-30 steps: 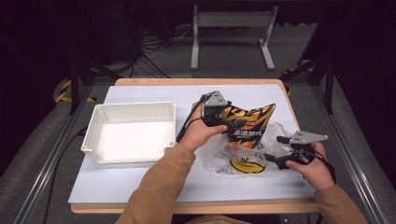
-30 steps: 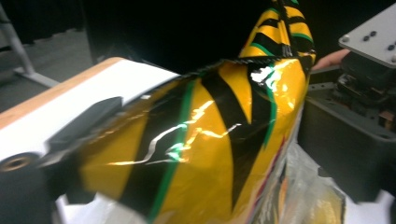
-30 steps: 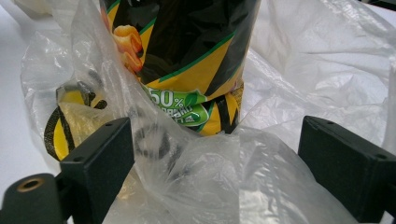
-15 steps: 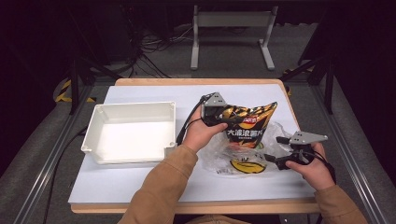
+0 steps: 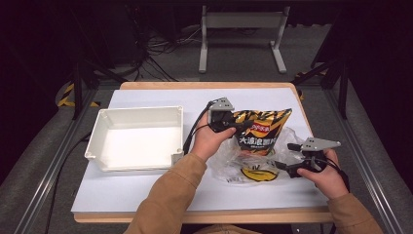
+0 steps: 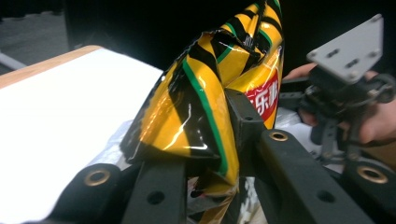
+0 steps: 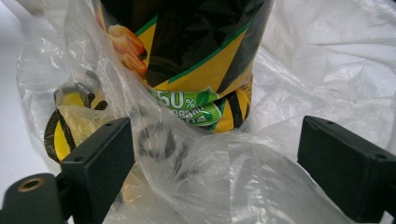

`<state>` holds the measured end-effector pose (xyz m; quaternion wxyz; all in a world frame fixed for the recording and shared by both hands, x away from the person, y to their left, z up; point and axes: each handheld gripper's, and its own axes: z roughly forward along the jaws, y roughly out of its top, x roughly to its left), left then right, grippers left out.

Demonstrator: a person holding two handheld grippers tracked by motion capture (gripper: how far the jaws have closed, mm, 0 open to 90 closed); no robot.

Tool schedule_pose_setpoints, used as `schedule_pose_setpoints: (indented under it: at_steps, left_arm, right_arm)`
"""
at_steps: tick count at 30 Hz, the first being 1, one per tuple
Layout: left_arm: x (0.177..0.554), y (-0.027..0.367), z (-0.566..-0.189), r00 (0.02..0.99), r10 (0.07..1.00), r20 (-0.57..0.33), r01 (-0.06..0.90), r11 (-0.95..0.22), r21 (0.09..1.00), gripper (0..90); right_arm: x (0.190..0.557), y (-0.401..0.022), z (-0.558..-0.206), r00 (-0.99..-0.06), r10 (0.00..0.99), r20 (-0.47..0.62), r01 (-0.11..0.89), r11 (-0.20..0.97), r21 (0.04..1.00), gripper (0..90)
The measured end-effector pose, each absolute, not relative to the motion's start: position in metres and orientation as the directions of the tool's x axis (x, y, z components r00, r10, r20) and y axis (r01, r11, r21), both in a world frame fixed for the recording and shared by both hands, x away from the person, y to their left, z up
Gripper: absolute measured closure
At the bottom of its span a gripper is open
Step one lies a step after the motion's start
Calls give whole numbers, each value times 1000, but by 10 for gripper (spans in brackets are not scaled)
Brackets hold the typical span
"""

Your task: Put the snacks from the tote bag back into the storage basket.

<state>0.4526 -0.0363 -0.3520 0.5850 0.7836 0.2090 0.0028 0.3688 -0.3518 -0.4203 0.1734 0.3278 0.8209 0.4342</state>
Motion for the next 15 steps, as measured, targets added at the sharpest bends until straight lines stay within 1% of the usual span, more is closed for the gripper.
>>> schedule_pose_setpoints:
  at_steps: [8, 15]
  left_arm:
    - [445, -37, -343, 924, 279, -263, 320, -184, 930, 827]
    - [439, -34, -334, 925, 268, -270, 317, -147, 937, 837]
  right_arm:
    - [369, -350, -421, -728, 686, -2, 387, 413, 825, 110]
    - [370, -349, -422, -730, 683, -6, 385, 419, 822, 109]
